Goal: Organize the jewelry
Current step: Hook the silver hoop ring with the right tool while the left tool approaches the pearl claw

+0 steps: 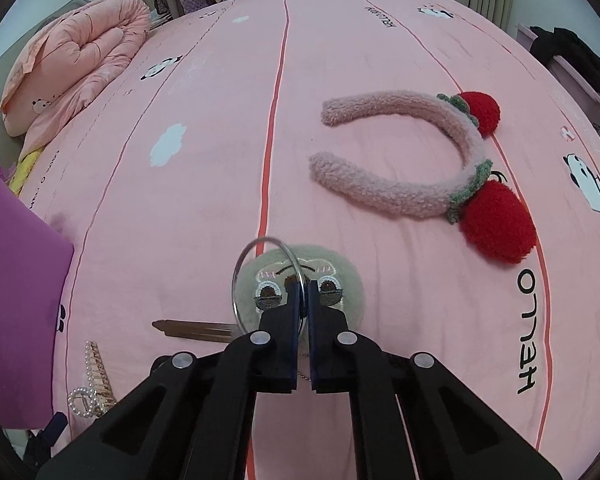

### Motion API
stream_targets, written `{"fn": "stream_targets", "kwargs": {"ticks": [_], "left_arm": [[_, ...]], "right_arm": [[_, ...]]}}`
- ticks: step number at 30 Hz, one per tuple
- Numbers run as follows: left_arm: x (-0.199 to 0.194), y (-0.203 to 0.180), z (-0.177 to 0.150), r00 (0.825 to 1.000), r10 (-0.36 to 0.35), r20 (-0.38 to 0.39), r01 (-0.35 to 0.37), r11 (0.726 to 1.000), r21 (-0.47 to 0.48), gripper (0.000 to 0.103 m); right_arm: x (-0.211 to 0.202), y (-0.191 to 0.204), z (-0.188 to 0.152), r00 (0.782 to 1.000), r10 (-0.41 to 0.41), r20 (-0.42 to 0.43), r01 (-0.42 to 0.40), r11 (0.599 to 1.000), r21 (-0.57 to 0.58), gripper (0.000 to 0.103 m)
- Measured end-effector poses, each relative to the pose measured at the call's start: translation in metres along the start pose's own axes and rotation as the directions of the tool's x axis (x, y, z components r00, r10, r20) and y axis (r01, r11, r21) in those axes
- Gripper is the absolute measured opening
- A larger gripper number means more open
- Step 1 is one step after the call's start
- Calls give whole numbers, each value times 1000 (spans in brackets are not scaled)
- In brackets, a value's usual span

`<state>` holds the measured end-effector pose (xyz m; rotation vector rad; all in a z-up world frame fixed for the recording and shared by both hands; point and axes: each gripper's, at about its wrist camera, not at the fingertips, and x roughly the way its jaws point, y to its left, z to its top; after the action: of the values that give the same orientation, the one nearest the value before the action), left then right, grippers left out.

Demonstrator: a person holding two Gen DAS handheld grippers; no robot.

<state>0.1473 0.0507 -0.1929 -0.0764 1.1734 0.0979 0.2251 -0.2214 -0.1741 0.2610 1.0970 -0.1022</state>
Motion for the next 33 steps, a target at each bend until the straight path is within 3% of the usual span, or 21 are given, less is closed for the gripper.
{"fn": "stream_targets", "kwargs": {"ticks": [7,15,33], "left_arm": [[0,1,3,1000,-2,6,2,1000,-4,97],[-1,2,3,1000,-7,3,7,1000,-14,97],[5,-3,-2,999,-48,-19,48,999,10,97]], "right_arm": [[-21,2,-6,997,61,46,-59,997,-41,3],[-48,-4,-33,988,150,38,-148,988,-46,3],[-92,-18,-69,984,171,55,-167,984,-66,3]]}}
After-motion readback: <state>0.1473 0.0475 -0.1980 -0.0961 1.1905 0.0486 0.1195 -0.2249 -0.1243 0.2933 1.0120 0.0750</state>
